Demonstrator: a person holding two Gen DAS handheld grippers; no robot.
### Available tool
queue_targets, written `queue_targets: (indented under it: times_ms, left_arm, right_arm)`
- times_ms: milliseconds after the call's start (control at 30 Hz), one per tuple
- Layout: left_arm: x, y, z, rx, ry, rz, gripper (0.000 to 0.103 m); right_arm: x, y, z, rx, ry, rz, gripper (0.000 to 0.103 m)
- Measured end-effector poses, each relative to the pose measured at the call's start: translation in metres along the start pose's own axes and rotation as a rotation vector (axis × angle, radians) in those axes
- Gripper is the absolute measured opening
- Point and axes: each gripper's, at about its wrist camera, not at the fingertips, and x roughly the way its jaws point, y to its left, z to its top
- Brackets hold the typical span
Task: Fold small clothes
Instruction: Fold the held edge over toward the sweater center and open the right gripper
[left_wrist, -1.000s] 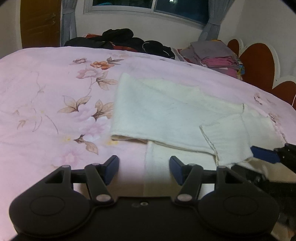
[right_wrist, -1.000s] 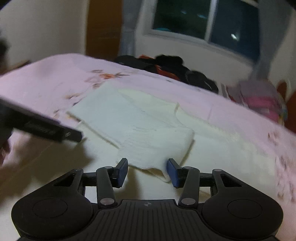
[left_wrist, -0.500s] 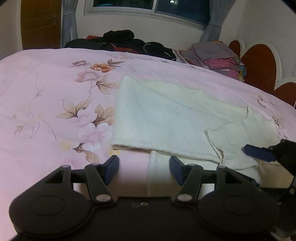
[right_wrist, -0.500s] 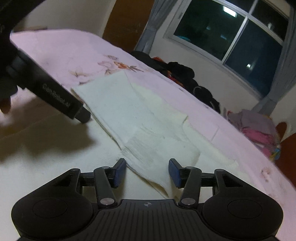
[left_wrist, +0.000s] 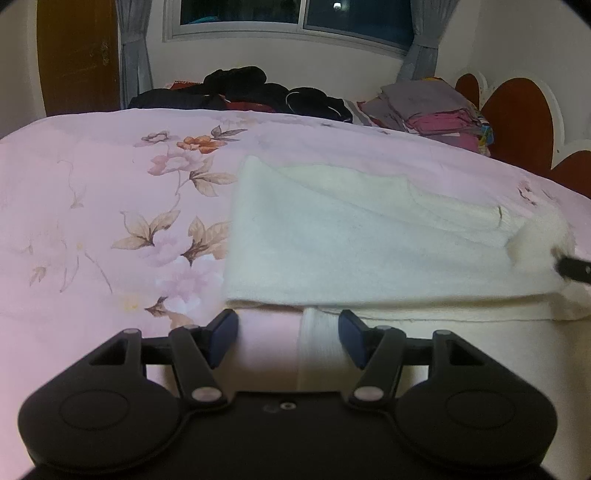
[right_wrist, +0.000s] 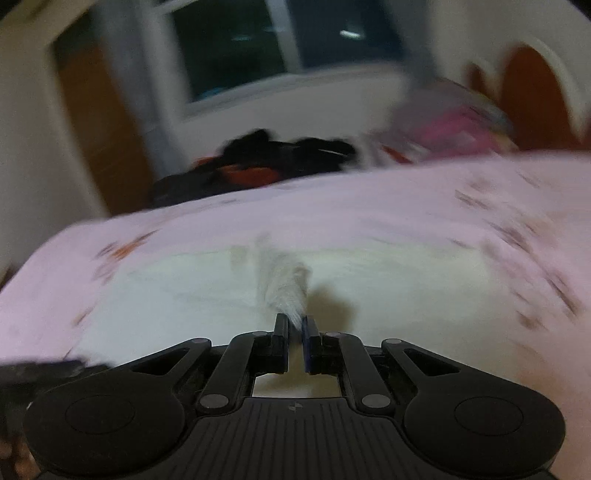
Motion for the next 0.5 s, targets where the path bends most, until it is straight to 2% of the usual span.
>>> queue_targets:
  times_ms: [133,233,267,300,333,367,400,433,500]
  left_arm:
    - [0.000,-0.001,0.001,0.005,-0.002,0.008,0.060]
    - [0.000,-0.002,0.002,0.005,-0.017,0.009,0.057]
    - [-0.001,-0.003,0.002,0.007,-0.027,0.010,0.055]
    - [-0.003,-0.003,0.002,0.011,-0.044,0.010,0.043]
    - [-0.003,-0.004,0.002,0.013,-0.053,0.010,0.035]
    - [-0.004,-0.004,0.002,0.009,-0.059,0.008,0.033]
    - [-0.005,-0.004,0.003,0.004,-0.065,0.007,0.029]
    - [-0.005,-0.003,0.003,0.001,-0.069,0.004,0.025]
    - [-0.006,-0.004,0.004,0.007,-0.077,0.000,0.017]
  right_arm:
    - [0.000,-0.029,-0.004,0.049,0.016,-0.102,0.007]
    - [-0.006,-0.039,-0.003,0.076,0.042,-0.068,0.007]
    - [-0.007,-0.042,-0.003,0.091,0.038,-0.060,0.007]
    - [-0.008,-0.044,-0.003,0.101,0.039,-0.056,0.008]
    - [-0.010,-0.044,-0.003,0.105,0.041,-0.048,0.014]
    - [-0.011,-0.045,-0.002,0.110,0.038,-0.054,0.022]
    - [-0.015,-0.048,-0.003,0.115,0.032,-0.061,0.052]
    - [-0.018,-0.049,-0.004,0.122,0.020,-0.068,0.074]
    - [-0.027,-0.050,-0.008,0.130,0.003,-0.055,0.075]
